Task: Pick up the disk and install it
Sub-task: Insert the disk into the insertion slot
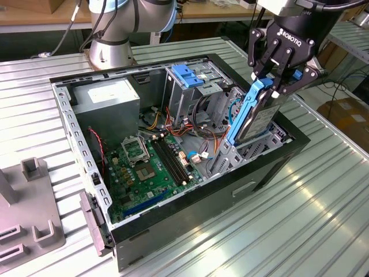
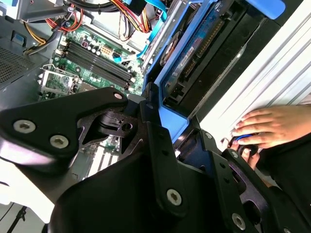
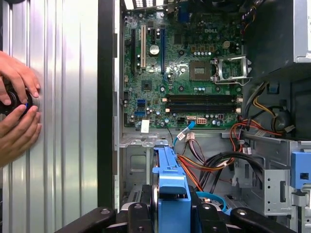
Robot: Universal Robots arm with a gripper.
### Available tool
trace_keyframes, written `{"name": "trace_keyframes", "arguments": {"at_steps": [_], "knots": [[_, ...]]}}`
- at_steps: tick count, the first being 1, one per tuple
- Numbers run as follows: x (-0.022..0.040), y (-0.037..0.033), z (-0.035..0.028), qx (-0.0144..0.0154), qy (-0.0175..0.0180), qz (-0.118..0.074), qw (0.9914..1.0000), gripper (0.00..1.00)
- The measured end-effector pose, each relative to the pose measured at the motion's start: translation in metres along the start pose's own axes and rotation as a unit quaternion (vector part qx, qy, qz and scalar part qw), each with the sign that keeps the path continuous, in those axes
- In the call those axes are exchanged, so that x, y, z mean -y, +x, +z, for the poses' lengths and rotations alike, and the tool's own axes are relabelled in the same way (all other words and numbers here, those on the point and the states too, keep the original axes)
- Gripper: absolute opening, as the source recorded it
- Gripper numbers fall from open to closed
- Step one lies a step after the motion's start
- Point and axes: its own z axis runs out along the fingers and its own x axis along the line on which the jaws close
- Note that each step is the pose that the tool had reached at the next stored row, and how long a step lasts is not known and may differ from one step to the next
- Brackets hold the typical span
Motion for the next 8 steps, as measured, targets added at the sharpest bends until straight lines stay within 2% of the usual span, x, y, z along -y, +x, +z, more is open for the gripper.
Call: {"name": "trace_keyframes", "arguments": {"at_steps": [8], "knots": [[0.0001,-0.0002,0.0113,0.0,0.0,0.0,1.0,0.37]]}}
